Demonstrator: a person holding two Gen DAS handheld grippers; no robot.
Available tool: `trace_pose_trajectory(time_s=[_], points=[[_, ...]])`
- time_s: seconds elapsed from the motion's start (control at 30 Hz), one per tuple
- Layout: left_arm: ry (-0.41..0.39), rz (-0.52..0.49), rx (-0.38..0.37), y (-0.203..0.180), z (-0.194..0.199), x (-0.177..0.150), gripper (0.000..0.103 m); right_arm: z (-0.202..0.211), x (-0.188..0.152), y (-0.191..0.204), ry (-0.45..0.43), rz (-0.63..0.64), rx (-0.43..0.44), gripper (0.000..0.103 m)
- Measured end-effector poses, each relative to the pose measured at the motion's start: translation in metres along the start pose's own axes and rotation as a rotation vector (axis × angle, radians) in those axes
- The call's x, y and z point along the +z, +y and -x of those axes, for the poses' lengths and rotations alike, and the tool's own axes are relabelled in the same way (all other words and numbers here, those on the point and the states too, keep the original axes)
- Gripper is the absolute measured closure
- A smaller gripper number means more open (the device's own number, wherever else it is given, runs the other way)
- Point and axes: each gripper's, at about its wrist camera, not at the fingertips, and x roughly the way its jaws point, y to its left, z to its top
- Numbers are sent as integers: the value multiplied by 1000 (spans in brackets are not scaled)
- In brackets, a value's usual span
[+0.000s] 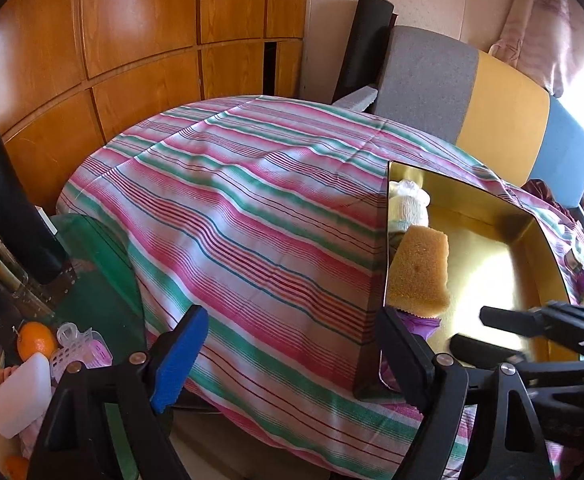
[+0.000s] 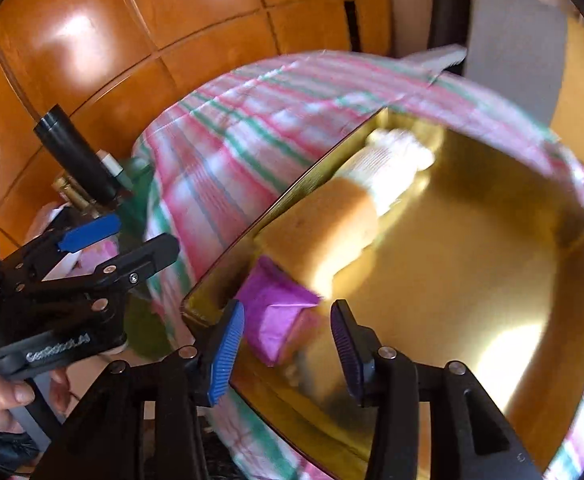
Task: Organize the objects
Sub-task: 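Carry the purple packet into the tray beside the sponge and open the right tool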
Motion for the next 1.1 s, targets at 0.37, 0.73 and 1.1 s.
trace_pose_trajectory(time_s=[0.37,0.73,1.1], points=[[-7,-24,-5,-17,2,-3,17,49,-17,-4,-127,22,-257,57],[-23,-84,-34,-48,12,-3,17,85,-30,-27,-189,-45,-327,57],[-39,-154,-61,-80,19,0,17,118,-40,-54,-242,-106,-404,57]])
